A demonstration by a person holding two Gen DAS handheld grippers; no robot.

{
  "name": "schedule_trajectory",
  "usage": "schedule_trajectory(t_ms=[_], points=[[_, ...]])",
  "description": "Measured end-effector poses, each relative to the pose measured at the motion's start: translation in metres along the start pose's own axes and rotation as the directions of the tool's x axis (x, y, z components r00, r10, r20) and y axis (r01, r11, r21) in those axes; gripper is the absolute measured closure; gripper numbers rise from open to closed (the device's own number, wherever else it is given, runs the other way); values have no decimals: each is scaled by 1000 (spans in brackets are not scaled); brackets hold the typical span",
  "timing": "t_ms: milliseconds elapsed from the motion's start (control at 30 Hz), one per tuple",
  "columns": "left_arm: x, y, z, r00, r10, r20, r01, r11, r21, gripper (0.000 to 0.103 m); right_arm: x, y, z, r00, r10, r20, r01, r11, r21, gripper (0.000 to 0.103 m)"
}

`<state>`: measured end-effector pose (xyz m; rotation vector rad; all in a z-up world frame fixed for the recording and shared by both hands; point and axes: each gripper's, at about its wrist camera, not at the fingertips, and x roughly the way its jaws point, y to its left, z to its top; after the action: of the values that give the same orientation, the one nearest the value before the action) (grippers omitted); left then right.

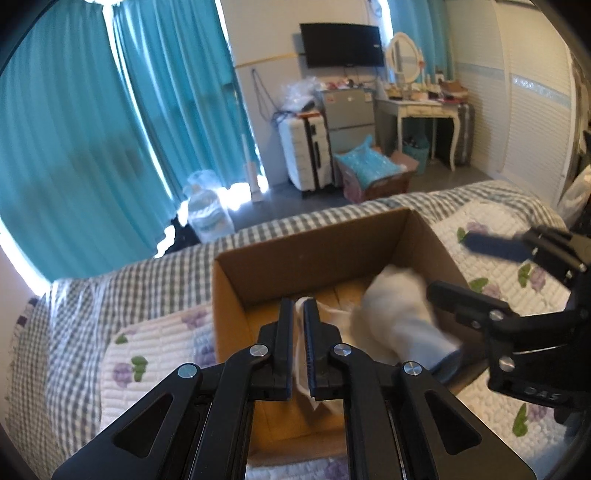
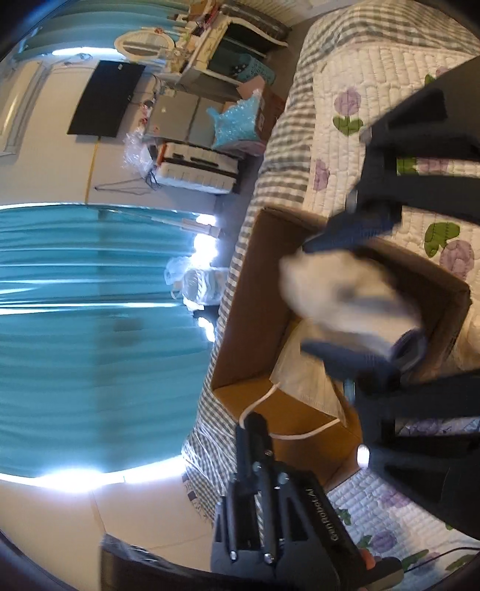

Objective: Organize soft objects
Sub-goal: 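Carry the sock and mask over the box and release both grippers, then grasp the black-and-white tissue pack with the right gripper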

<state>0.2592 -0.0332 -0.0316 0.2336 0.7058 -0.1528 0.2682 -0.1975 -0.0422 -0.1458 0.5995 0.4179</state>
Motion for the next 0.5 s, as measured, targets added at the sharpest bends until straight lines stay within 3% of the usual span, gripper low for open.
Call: schedule_trajectory(t_ms=[167,233,267,300,367,500], points=[[-21,0,-2,1000,-6,7,6,1000,-1,91,-27,1,4,999,-26,21,25,999,21,37],[-38,-1,-2,1000,-8,29,8,1000,-7,69,-39,3,6,999,-33,24,32,999,18,36],[-47,0,-2,999,-6,45,7,1000,-12,42,-49,6,7,999,-41,27,41,999,14,36],[-59,2,-3,997,0,77,2,1000,-19,24,-57,7,7,998,-48,29,48,999,8,32],[-89,1,-6,988,8,153,-3,1000,-31,20,-76,11,9,997,-61,40,61,998,-3,29],[-132,-1,-10,982,8,186,-1,999,-40,20,-120,20,9,996,-82,43,83,996,-17,23]])
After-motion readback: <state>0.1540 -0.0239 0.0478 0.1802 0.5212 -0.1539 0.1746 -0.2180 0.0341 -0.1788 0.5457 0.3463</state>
